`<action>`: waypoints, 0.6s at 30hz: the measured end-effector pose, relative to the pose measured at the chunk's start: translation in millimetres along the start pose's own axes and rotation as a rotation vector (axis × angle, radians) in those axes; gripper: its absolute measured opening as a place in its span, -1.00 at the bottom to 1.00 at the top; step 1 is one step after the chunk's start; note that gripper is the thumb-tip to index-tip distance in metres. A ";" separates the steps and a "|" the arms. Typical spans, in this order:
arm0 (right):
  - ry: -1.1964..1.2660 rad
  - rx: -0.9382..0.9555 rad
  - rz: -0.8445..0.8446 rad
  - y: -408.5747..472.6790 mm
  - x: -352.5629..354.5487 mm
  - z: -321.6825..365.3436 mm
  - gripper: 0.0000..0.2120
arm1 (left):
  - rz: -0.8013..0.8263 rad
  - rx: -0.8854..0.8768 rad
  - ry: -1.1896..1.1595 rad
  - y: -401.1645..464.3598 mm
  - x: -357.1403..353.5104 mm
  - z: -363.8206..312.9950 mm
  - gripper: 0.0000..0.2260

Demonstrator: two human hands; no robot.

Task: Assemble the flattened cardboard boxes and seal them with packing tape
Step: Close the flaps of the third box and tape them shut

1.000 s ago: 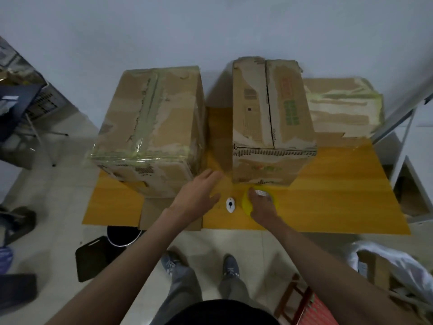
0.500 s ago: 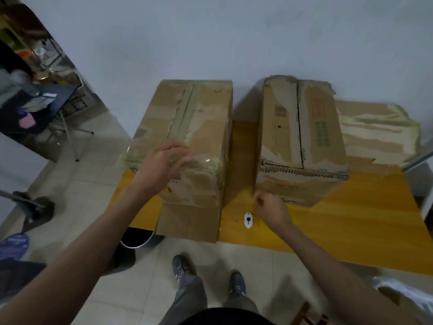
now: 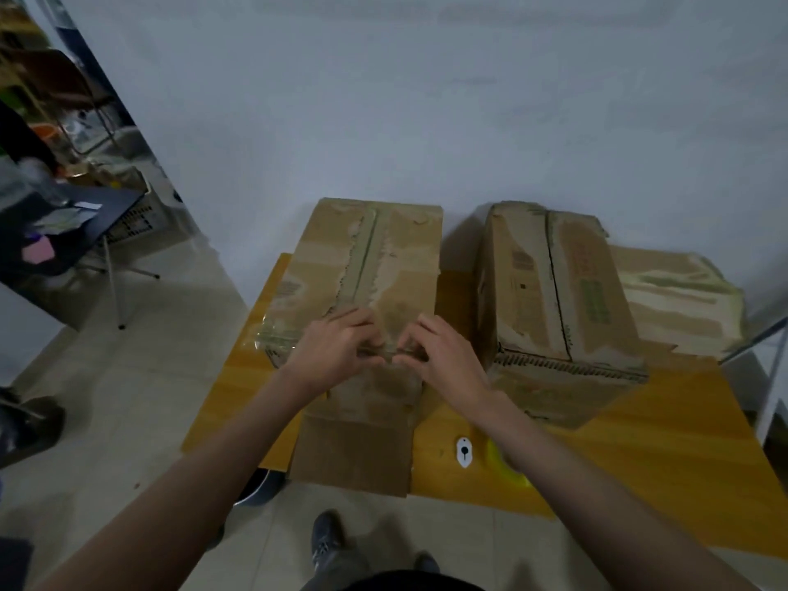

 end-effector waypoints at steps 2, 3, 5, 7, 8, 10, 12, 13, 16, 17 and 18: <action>-0.040 0.018 0.018 -0.9 -1.5 1.8 -0.74 | -0.022 -0.043 -0.017 -1.5 -4.0 -3.2 -0.70; -0.058 0.024 0.026 -1.7 -2.9 2.4 -0.73 | -0.033 -0.059 -0.031 -2.3 -6.8 -5.5 -0.70; -0.052 0.033 0.015 -3.8 -4.1 1.6 -0.76 | -0.065 -0.071 -0.045 -3.8 -12.0 -10.1 -0.72; -0.021 0.039 0.006 -5.7 -2.5 0.1 -0.79 | -0.081 -0.061 -0.039 -3.6 -15.1 -10.9 -0.73; -0.007 0.048 0.012 -6.6 -1.3 -0.3 -0.80 | -0.080 -0.055 -0.034 -3.5 -15.6 -9.9 -0.72; 0.035 0.057 0.032 -7.0 2.0 -2.1 -0.80 | -0.063 -0.047 -0.029 -2.3 -15.7 -7.7 -0.68; 0.119 0.019 0.051 -6.2 7.0 -5.4 -0.81 | -0.045 -0.039 -0.034 0.8 -16.5 -10.1 -0.63; 0.176 -0.006 0.051 -6.5 9.6 -7.7 -0.81 | -0.047 -0.038 -0.046 2.9 -17.1 -12.9 -0.62; 0.360 -0.093 0.006 -12.7 19.3 -15.6 -0.86 | -0.074 -0.024 -0.055 6.7 -17.4 -21.8 -0.65; 0.413 -0.139 0.000 -15.7 22.0 -18.0 -0.88 | -0.074 -0.021 -0.046 6.4 -17.8 -23.5 -0.66; 0.442 -0.183 0.003 -19.0 23.7 -19.9 -0.88 | -0.069 -0.025 -0.035 5.3 -18.4 -25.0 -0.66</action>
Point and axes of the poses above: each hand's wrist, its own y-axis towards the middle knuckle, its own x-axis out of the back of the hand, z = x × y, the point moved 3 cm from there along y, towards the middle knuckle, and after that the axes turned 10 degrees about y, right-handed, at the moved point
